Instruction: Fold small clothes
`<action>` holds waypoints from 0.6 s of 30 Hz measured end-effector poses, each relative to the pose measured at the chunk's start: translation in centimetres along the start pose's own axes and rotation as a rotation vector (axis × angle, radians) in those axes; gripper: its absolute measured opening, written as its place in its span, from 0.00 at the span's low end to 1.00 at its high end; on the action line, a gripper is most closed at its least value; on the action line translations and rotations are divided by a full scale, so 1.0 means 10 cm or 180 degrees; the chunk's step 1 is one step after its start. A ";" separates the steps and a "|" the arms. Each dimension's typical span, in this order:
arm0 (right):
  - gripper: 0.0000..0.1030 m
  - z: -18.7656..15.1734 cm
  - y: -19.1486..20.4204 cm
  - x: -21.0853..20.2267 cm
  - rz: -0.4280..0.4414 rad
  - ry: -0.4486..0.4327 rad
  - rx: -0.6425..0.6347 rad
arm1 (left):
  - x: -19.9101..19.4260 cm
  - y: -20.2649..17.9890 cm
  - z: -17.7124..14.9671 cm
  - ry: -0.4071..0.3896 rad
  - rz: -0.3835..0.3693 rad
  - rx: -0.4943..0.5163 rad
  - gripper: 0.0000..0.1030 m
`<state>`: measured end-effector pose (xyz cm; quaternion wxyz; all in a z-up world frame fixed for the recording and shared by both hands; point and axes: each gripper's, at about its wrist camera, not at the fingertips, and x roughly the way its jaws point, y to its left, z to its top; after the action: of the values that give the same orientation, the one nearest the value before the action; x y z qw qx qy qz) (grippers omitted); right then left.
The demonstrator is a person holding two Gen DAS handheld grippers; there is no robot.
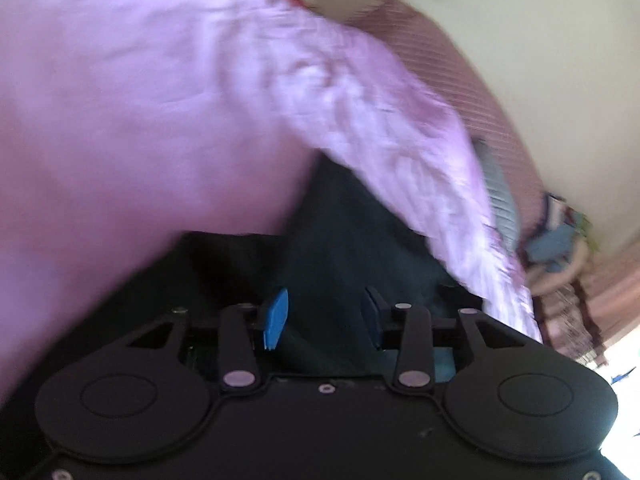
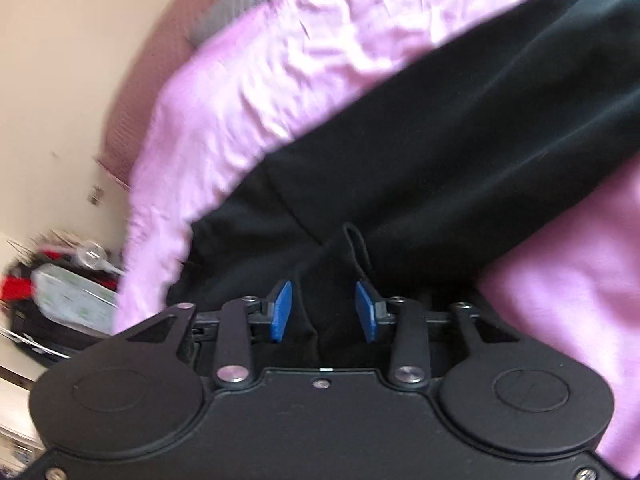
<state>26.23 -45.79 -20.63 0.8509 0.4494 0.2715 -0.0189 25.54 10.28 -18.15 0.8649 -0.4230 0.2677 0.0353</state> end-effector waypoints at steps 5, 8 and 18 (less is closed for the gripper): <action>0.70 0.30 -0.45 -1.04 -0.0182 -0.0549 -0.0035 | 0.12 -0.80 -0.42 0.0420 -0.0557 0.0517 0.49; 0.72 0.53 -0.91 -1.58 -0.0403 -0.0884 0.0129 | 0.30 -1.18 -0.77 0.0720 -0.0773 0.0655 0.50; 0.72 1.00 -2.41 -2.23 -0.0709 -0.1644 0.1238 | 0.98 -2.01 -1.76 0.1332 -0.0817 0.1085 0.51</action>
<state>5.00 -72.61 -23.61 0.7826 0.5512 0.0857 -0.2763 32.07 -17.40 -17.41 0.8469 -0.3001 0.3866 -0.2078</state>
